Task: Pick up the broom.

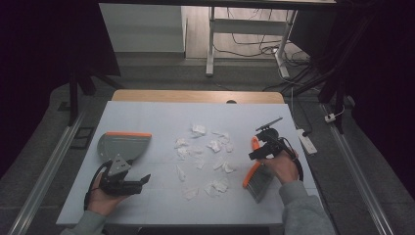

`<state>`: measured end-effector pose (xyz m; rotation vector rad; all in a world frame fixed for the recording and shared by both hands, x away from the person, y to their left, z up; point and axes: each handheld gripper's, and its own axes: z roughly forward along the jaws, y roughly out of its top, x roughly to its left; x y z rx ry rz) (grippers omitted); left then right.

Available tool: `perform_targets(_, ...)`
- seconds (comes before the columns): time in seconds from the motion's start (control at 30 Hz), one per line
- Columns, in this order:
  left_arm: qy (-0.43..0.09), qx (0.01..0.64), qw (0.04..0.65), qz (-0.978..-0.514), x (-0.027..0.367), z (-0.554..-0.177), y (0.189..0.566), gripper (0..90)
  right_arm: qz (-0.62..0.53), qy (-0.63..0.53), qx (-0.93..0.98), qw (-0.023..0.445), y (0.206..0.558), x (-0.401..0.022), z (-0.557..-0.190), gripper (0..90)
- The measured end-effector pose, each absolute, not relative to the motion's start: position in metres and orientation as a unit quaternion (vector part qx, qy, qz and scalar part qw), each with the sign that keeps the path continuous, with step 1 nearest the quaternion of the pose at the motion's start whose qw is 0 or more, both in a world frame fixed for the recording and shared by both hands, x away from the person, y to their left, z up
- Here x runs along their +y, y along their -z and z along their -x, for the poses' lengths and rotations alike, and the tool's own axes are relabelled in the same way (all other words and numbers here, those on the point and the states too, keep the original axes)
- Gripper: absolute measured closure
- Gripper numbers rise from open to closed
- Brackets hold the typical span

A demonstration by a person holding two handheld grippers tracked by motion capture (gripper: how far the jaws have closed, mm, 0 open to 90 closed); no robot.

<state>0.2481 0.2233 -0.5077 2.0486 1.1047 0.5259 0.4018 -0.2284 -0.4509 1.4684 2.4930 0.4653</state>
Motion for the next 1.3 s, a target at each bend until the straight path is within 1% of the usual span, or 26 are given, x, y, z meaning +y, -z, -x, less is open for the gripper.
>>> perform_targets(0.07, -0.204, 0.43, 0.369, -0.798, 0.224, -0.248, 0.508, 18.4, -0.517, -0.131, 0.839, 0.105, 0.456, -0.224, -0.409, 33.3)
perform_targets(0.27, -0.204, 0.429, 0.371, -0.798, 0.224, -0.248, 0.509, 18.4, -0.551, -0.099, 0.823, 0.096, 0.463, -0.223, -0.416, 34.6)
perform_targets(0.33, -0.203, 0.43, 0.372, -0.797, 0.225, -0.248, 0.509, 18.4, -0.566, -0.079, 0.815, 0.093, 0.467, -0.223, -0.419, 37.0)
perform_targets(0.53, -0.201, 0.431, 0.37, -0.798, 0.225, -0.248, 0.51, 18.4, -0.588, -0.059, 0.803, 0.084, 0.474, -0.224, -0.422, 39.8)
perform_targets(0.7, -0.201, 0.431, 0.369, -0.799, 0.225, -0.249, 0.511, 18.5, -0.606, -0.054, 0.791, 0.063, 0.485, -0.227, -0.423, 46.8)
perform_targets(0.8, -0.201, 0.431, 0.37, -0.798, 0.225, -0.249, 0.512, 18.5, -0.617, -0.063, 0.784, 0.038, 0.488, -0.228, -0.424, 53.8)
perform_targets(0.93, -0.201, 0.432, 0.369, -0.798, 0.226, -0.249, 0.512, 18.5, -0.635, -0.056, 0.769, 0.042, 0.488, -0.225, -0.424, 59.4)
perform_targets(1.1, -0.202, 0.431, 0.367, -0.799, 0.226, -0.249, 0.512, 18.5, -0.646, -0.031, 0.759, 0.067, 0.489, -0.217, -0.425, 63.4)
perform_targets(1.13, -0.201, 0.431, 0.367, -0.799, 0.226, -0.249, 0.512, 18.5, -0.646, -0.031, 0.759, 0.067, 0.489, -0.217, -0.425, 63.4)
perform_targets(1.17, -0.201, 0.431, 0.366, -0.8, 0.226, -0.249, 0.513, 18.5, -0.648, -0.027, 0.758, 0.067, 0.489, -0.215, -0.426, 67.5)
perform_targets(1.2, -0.201, 0.431, 0.366, -0.8, 0.226, -0.249, 0.513, 18.4, -0.649, -0.029, 0.757, 0.068, 0.489, -0.214, -0.425, 68.6)
perform_targets(1.3, -0.2, 0.432, 0.367, -0.799, 0.227, -0.249, 0.513, 18.4, -0.65, -0.03, 0.757, 0.065, 0.489, -0.215, -0.426, 69.4)
